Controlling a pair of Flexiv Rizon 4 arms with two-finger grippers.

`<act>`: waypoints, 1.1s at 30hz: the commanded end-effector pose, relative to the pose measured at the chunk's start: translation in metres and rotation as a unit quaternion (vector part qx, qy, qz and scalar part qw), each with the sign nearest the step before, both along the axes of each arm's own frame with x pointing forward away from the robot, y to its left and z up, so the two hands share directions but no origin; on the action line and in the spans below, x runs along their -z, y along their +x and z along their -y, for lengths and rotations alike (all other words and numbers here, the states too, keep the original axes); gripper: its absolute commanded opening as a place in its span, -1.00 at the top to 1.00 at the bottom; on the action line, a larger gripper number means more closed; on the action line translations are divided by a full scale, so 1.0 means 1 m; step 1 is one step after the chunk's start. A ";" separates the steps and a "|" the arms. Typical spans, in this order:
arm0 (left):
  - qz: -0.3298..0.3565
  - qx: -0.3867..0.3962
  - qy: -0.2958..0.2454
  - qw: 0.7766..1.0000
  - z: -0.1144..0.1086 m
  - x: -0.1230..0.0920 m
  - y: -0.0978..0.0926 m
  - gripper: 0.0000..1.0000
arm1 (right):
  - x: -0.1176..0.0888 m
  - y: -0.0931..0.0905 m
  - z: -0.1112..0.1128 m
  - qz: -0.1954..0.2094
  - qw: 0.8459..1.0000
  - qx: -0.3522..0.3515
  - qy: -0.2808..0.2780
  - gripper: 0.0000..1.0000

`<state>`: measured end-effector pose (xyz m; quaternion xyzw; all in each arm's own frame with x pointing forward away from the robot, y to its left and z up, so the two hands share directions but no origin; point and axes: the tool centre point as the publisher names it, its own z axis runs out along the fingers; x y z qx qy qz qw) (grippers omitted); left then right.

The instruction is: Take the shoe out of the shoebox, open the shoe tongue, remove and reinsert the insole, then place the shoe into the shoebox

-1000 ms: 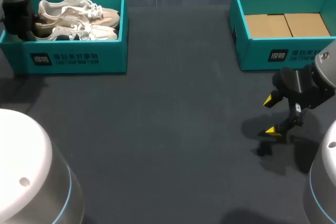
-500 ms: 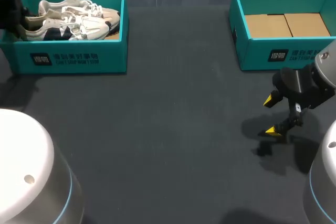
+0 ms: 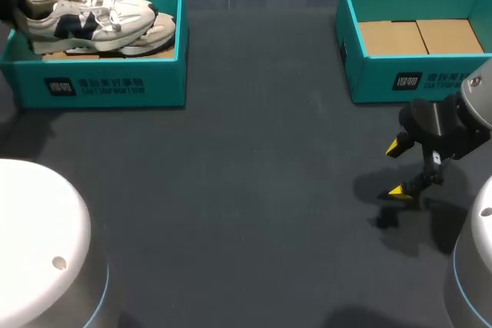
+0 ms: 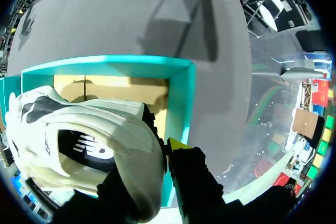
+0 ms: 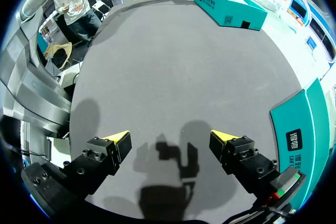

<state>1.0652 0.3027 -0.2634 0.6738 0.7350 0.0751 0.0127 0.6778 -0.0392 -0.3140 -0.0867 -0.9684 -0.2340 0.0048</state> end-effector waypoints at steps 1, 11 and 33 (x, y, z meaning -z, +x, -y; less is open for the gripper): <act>-0.002 -0.003 0.005 1.000 0.004 -0.032 -0.006 1.00 | 0.000 -0.001 -0.001 0.001 1.000 0.001 -0.002 -1.00; -0.007 0.016 0.010 1.000 0.015 -0.081 -0.037 1.00 | 0.000 -0.001 -0.001 0.001 1.000 0.001 -0.002 -1.00; -0.027 0.018 -0.005 0.999 0.032 -0.100 -0.088 1.00 | 0.000 -0.001 -0.001 0.001 1.000 0.001 -0.002 -1.00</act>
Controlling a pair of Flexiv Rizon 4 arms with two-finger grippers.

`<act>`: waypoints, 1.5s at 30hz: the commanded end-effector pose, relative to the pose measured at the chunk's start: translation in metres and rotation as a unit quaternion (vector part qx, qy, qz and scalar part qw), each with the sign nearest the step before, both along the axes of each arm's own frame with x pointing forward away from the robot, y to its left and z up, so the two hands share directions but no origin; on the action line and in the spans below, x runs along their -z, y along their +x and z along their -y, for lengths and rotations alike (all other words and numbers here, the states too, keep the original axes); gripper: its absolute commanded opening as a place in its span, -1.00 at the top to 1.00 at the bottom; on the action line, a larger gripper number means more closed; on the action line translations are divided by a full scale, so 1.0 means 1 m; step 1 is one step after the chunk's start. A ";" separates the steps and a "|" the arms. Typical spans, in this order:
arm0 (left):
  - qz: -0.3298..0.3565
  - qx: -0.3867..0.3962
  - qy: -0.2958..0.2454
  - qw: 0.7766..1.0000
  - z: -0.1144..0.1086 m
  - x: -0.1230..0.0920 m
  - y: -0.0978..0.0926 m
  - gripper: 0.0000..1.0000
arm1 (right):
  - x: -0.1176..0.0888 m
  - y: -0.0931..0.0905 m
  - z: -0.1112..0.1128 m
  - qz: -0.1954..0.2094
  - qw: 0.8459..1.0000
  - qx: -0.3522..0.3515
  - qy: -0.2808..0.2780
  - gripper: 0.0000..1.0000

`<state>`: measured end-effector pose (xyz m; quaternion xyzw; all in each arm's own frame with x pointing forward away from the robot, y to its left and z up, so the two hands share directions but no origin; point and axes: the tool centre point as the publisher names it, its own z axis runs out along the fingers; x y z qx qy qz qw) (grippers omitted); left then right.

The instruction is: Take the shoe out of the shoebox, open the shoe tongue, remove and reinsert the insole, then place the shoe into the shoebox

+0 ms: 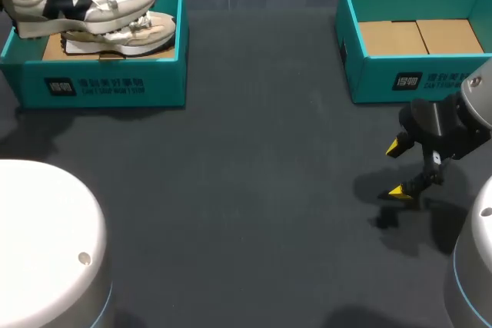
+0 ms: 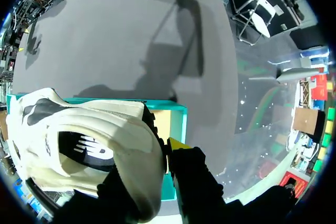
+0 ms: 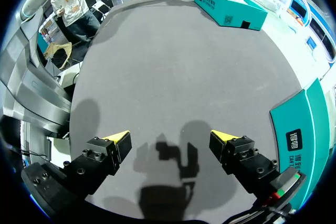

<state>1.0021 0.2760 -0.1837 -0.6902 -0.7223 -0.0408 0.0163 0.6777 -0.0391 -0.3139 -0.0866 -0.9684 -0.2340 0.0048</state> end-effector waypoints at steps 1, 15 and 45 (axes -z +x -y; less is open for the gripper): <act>0.022 -0.008 0.001 1.000 0.007 -0.027 -0.029 1.00 | 0.000 -0.001 0.000 0.001 1.000 0.001 -0.002 -1.00; 0.007 0.015 0.030 0.999 0.064 -0.043 -0.121 1.00 | 0.000 -0.001 0.000 0.001 1.000 0.001 -0.002 -1.00; -0.061 0.089 0.037 0.993 0.134 -0.014 -0.204 1.00 | 0.000 -0.001 0.000 0.001 1.000 0.001 -0.002 -1.00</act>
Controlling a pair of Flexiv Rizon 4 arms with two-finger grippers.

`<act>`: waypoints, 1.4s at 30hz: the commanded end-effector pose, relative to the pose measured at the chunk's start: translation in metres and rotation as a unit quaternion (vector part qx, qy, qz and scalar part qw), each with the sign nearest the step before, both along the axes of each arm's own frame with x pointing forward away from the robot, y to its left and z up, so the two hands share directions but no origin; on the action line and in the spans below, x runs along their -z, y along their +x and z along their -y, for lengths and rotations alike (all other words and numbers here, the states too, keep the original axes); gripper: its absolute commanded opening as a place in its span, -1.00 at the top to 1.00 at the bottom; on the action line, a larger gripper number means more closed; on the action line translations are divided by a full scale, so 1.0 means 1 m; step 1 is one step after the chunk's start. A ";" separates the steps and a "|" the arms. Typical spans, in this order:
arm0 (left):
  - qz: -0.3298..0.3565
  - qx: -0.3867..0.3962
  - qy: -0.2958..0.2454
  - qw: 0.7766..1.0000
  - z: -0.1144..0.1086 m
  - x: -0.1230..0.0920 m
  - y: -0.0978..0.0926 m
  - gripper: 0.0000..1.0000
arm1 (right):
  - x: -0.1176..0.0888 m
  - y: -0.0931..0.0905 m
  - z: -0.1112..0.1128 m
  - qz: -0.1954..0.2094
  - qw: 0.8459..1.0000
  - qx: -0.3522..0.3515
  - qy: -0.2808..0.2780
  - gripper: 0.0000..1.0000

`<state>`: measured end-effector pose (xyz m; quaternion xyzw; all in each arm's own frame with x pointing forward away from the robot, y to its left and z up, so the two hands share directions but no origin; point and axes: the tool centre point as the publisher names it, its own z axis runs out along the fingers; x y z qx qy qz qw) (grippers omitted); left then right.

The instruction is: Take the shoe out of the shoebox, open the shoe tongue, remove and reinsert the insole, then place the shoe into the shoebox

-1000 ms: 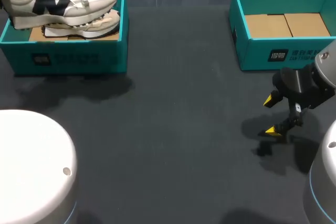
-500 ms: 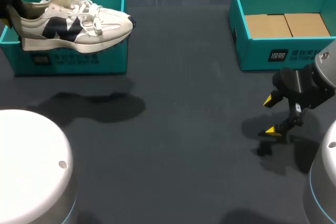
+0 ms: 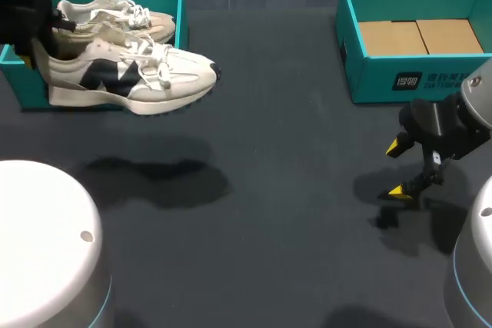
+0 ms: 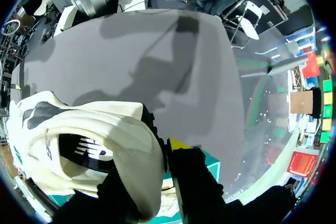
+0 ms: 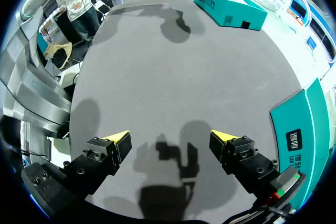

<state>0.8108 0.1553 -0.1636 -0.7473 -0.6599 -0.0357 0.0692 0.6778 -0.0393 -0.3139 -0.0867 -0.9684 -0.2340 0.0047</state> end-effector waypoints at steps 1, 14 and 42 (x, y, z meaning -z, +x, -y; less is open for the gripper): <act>-0.030 0.018 0.008 0.999 0.019 0.009 -0.017 1.00 | 0.000 -0.001 -0.001 0.001 1.000 0.001 -0.002 -1.00; -0.030 0.018 0.008 0.999 0.019 0.009 -0.017 1.00 | 0.000 -0.001 -0.001 0.001 1.000 0.001 -0.002 -1.00; -0.080 0.007 0.007 0.997 0.098 0.065 -0.102 1.00 | 0.000 -0.001 -0.001 0.001 1.000 0.001 -0.002 -1.00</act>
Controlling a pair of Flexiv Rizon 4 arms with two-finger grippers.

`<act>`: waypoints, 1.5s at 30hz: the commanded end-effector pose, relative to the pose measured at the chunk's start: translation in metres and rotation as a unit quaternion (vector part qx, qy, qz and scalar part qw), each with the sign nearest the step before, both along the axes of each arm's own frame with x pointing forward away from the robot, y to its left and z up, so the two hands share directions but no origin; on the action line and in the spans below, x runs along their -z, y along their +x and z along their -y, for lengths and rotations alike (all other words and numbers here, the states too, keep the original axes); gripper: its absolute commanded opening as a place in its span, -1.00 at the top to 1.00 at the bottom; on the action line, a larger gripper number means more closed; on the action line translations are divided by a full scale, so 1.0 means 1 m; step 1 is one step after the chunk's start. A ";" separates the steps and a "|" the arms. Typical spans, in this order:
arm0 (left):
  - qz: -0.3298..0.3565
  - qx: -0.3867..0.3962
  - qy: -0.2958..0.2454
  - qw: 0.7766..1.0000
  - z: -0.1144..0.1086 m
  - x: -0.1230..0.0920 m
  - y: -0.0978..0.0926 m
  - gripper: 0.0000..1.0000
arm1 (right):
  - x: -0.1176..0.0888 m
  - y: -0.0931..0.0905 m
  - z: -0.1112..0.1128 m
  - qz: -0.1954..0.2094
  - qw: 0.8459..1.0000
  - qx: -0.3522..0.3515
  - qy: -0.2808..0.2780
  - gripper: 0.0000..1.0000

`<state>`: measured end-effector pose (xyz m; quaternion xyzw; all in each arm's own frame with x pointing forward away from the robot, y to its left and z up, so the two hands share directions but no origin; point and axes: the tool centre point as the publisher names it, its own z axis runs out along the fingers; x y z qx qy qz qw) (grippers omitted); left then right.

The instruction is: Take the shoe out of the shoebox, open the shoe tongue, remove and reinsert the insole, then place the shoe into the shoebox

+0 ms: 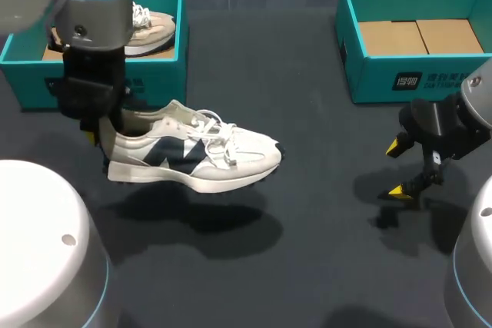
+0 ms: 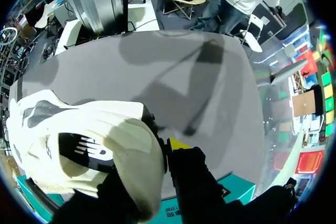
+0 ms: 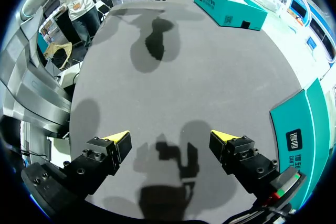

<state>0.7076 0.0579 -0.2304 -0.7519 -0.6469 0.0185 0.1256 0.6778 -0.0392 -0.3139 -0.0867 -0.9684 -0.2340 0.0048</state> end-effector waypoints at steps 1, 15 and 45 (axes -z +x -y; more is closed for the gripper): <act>0.002 -0.001 0.003 1.000 0.003 0.003 0.000 1.00 | 0.000 -0.001 -0.001 0.001 1.000 0.001 -0.002 -1.00; 0.080 -0.024 0.019 0.996 0.087 0.072 -0.023 1.00 | 0.000 -0.001 -0.001 0.001 1.000 0.001 -0.002 -1.00; 0.133 -0.035 0.024 0.990 0.124 0.120 -0.009 1.00 | 0.000 -0.001 -0.001 0.001 1.000 0.001 -0.002 -1.00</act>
